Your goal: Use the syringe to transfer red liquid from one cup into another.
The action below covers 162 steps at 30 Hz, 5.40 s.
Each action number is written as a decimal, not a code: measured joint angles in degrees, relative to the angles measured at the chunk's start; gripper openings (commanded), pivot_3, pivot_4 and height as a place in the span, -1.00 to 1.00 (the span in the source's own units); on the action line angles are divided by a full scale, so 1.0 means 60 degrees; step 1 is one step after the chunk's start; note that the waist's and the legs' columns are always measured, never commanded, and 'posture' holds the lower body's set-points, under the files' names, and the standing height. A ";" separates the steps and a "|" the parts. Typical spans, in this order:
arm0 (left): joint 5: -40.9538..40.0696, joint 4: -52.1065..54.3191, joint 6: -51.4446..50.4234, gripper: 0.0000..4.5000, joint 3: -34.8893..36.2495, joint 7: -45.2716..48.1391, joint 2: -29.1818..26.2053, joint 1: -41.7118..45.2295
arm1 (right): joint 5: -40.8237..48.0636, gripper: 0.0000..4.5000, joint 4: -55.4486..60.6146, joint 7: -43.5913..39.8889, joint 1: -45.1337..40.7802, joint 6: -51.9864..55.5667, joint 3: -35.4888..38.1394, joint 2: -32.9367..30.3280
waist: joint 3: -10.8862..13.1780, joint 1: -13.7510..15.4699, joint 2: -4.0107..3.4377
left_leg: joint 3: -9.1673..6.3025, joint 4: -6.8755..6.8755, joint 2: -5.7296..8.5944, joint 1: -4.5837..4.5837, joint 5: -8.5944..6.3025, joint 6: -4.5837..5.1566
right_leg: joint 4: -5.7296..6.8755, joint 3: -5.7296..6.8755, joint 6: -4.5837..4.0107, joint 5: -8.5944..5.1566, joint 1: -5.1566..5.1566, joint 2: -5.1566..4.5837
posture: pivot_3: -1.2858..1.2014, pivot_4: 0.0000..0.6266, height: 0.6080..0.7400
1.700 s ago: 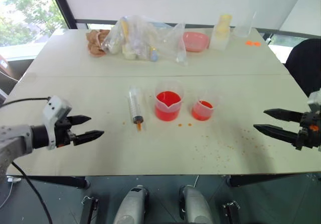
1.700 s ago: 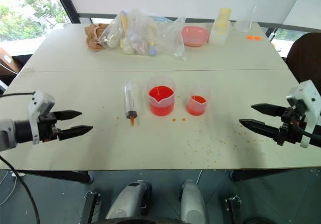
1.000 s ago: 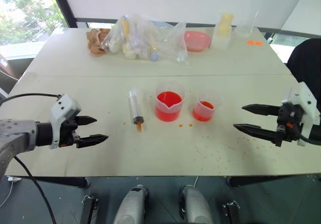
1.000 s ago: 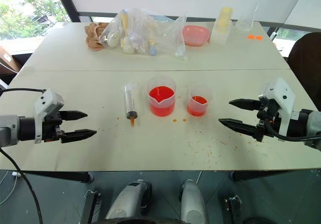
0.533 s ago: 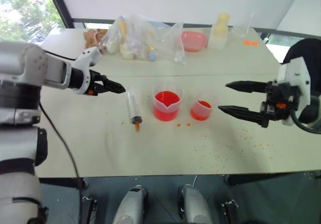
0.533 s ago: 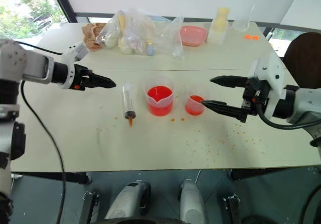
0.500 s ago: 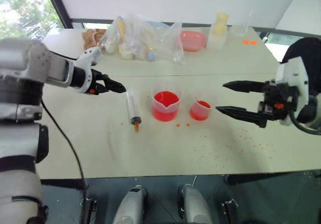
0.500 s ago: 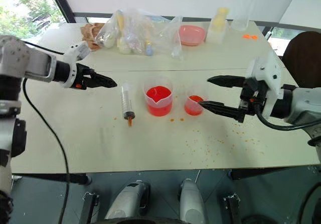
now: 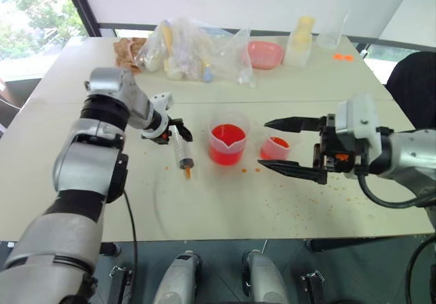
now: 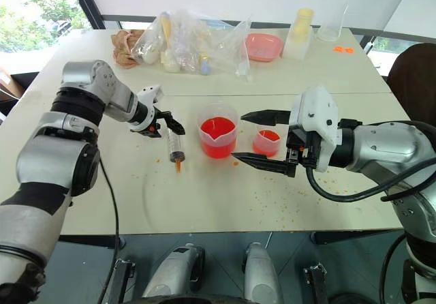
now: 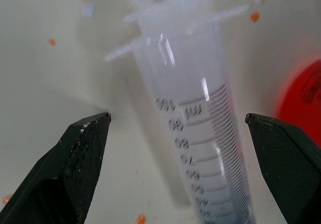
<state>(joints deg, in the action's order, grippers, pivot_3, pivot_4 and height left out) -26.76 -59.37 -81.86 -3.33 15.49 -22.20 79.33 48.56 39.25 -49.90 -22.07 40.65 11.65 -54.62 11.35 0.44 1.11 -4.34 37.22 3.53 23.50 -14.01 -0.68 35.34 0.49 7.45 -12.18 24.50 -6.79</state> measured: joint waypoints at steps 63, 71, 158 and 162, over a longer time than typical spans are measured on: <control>0.0004 0.7819 0.8923 -0.35 0.0091 0.7365 0.0898 -0.3947 | -0.4313 0.55 -0.4493 0.1678 -0.3602 -0.3695 -0.1360 0.2928 | -0.0016 -0.0192 -0.0007 | 0.0105 0.0015 -0.0006 -0.0017 0.0008 -0.0007 | 0.0007 -0.0046 0.0000 0.0037 0.0006 0.0016 | 0.03 -0.52 1.00; 0.0059 0.8414 0.8906 -0.35 -0.0094 0.7560 0.0698 -0.4496 | -0.4507 0.30 -0.4562 0.1632 -0.3604 -0.3654 -0.1626 0.3223 | -0.0017 -0.0200 -0.0009 | 0.0105 0.0013 -0.0007 -0.0019 0.0008 -0.0007 | 0.0010 -0.0046 0.0000 0.0037 0.0006 0.0017 | 0.03 -0.52 1.00; 0.1275 0.4584 1.2358 -0.35 -0.0517 0.6485 0.4357 -0.2721 | -0.3609 0.57 -0.3594 0.2048 -0.1217 -0.2650 0.2083 0.0319 | -0.0017 0.0037 -0.0010 | 0.0127 0.0021 -0.0015 -0.0019 -0.0002 0.0010 | -0.0021 -0.0049 0.0001 0.0037 -0.0011 0.0015 | 0.03 -0.52 1.00; 0.1434 0.4207 1.2588 -0.35 -0.0485 0.6421 0.4353 -0.2720 | -0.3334 0.57 -0.3321 0.2045 -0.1214 -0.2436 0.1976 0.0325 | -0.0017 0.0049 -0.0010 | 0.0127 0.0023 -0.0017 -0.0017 -0.0002 0.0011 | -0.0025 -0.0049 0.0001 0.0037 -0.0011 0.0014 | 0.03 -0.52 1.00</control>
<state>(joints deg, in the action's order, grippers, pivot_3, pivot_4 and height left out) -18.16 -34.13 -6.33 -6.24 54.01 3.91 63.01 28.55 19.32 -37.63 -29.36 26.04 23.51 -52.67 11.25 0.73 1.05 -3.58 37.36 3.42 23.40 -14.02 -0.61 35.19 0.20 7.45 -11.95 24.44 -6.71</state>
